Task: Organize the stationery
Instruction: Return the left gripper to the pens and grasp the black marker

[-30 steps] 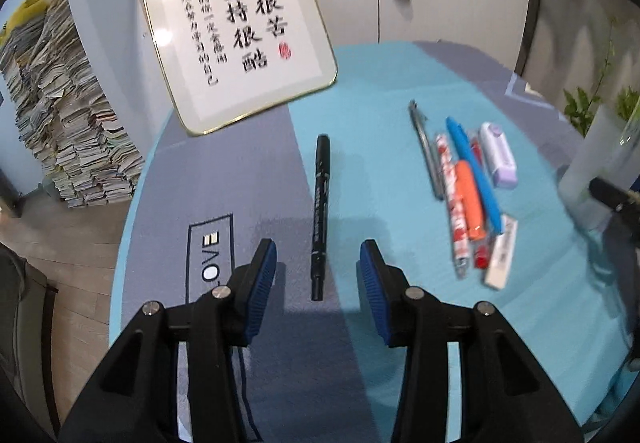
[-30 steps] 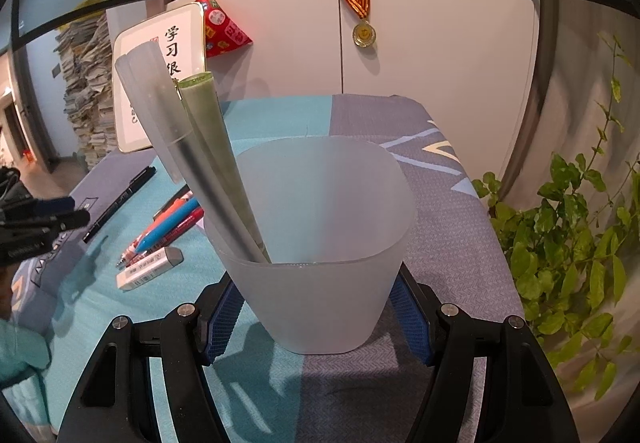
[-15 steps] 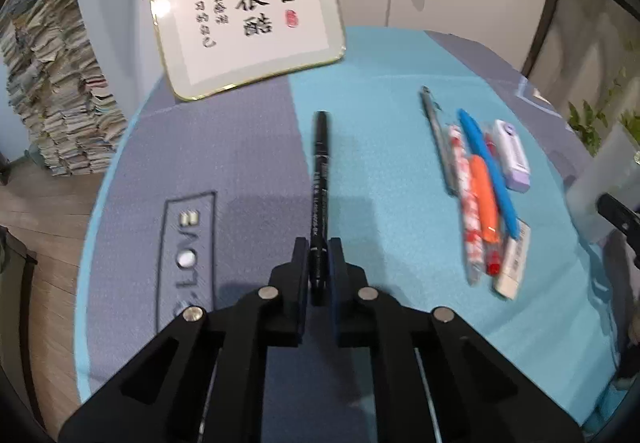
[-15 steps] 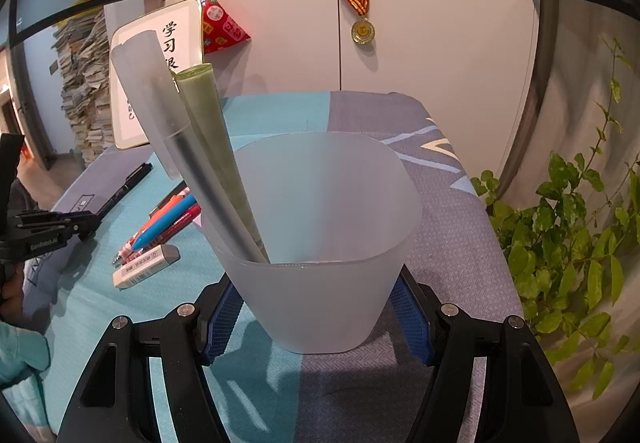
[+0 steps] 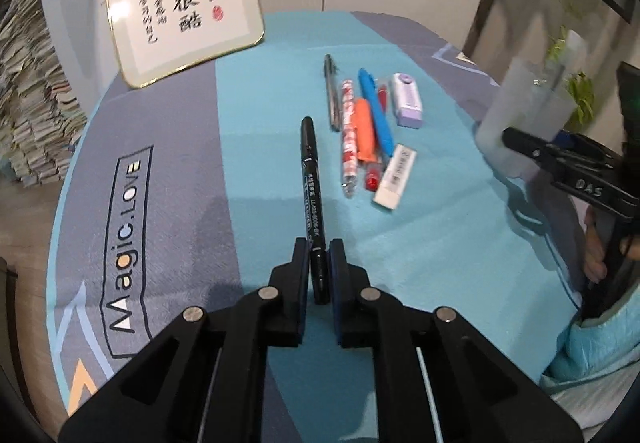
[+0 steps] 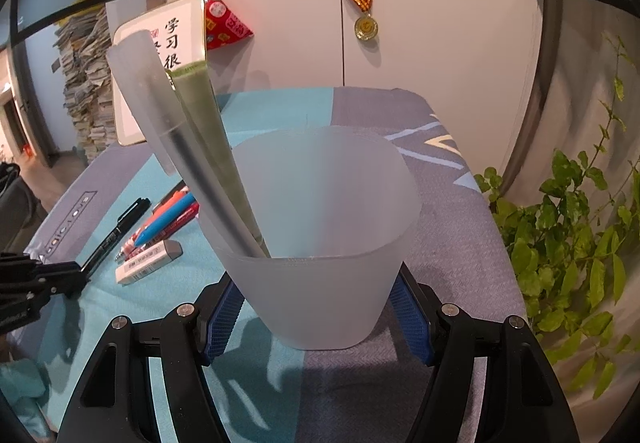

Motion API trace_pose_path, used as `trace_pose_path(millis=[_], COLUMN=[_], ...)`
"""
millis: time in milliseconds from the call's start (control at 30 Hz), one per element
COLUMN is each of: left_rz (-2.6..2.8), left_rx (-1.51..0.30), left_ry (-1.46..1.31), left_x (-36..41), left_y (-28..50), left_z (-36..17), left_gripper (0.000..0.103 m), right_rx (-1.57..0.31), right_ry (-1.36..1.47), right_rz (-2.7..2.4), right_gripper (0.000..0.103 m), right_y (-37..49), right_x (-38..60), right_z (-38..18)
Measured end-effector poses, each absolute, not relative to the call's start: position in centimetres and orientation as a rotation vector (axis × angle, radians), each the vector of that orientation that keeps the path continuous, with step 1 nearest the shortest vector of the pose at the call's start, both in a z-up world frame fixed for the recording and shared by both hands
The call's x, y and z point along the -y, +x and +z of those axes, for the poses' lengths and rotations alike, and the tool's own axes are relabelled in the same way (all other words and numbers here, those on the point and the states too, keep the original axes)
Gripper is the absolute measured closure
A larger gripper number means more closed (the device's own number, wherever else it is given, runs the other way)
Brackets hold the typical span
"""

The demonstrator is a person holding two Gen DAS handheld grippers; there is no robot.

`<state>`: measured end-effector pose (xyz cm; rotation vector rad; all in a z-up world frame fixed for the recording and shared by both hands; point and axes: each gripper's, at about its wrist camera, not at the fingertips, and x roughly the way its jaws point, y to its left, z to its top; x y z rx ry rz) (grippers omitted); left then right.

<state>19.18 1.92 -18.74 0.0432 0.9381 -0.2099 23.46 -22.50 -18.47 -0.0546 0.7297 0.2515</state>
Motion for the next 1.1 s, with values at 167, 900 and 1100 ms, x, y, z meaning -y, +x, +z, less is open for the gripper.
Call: trace_pose_path(millis=[167,900,1100], left_rz=[-0.228,-0.153,-0.143], left_rx=[-0.889,-0.988,-0.982], left_ry=[0.071,0.077,0.096], left_x=[-1.1,-0.9,0.0], left_y=[19.6,28.6,29.5], left_z=[-17.0,-19.4,-19.3], left_gripper=[0.089,0.086,0.091], right_rx=[-0.718,-0.743,-0.743], right_ry=[-0.033,-0.059,-0.056], right_rz=[0.264,0.259,0.261], right_gripper=[0.033,0.033,0.033], right_y=[23.0,23.1,23.1], right_x=[22.9,22.5,22.5], right_z=[-18.3,-18.6,-18.6])
